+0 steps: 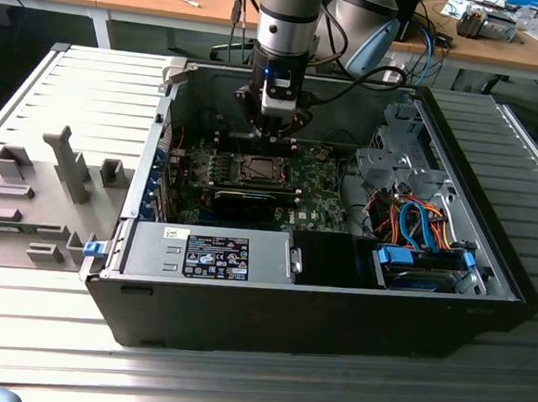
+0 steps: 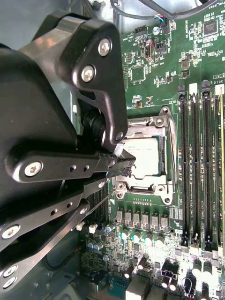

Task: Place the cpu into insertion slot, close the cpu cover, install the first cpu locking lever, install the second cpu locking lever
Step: 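Install the first cpu locking lever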

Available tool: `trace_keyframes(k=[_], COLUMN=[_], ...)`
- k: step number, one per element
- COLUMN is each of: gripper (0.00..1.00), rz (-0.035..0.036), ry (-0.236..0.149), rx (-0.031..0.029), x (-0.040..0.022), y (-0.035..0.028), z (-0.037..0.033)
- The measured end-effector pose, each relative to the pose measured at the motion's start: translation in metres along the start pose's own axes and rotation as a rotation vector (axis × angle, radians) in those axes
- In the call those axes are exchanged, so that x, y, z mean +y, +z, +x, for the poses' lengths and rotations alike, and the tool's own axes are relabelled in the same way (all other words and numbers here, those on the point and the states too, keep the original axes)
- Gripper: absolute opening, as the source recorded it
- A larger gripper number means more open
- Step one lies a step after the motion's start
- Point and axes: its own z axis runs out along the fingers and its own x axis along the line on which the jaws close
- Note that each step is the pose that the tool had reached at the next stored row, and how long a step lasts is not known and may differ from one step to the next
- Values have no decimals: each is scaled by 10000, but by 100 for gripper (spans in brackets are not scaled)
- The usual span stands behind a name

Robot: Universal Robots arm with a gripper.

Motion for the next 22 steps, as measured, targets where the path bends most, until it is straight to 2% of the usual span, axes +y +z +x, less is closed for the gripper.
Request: trace_keyframes(k=[22], gripper=[11], rz=[-8], ry=[-480], rx=[-23], x=[0], y=[0], z=[0])
